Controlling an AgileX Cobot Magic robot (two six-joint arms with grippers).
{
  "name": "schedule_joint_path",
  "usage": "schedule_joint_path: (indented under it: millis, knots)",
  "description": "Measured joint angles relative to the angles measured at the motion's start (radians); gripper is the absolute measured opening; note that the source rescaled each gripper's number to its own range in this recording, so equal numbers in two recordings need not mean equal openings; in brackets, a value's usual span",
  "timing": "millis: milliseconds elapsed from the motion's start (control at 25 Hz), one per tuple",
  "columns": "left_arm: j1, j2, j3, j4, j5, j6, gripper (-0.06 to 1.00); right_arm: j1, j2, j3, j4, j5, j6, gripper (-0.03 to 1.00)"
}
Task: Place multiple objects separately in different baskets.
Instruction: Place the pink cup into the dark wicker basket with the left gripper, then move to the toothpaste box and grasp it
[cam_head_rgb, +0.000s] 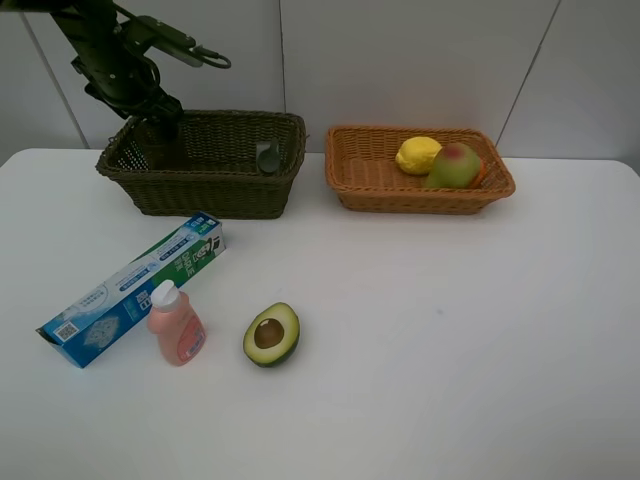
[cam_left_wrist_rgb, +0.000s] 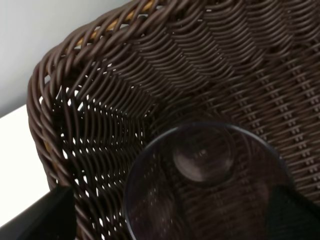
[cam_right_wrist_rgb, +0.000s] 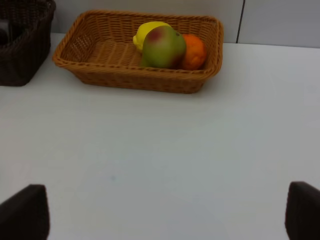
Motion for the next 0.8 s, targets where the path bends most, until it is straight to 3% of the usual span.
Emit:
schedule_joint_path:
  millis: [560,800]
  knots:
    - [0.0,-0.143,0.0,-0.058,0.128,0.0,1.0,0.0,0.0,0.0,0.0,0.0,0.0,1.0]
    - [0.0,-0.217,0.0,-0.092,0.264,0.0,1.0,0.0,0.0,0.0,0.0,0.0,0.0,1.0]
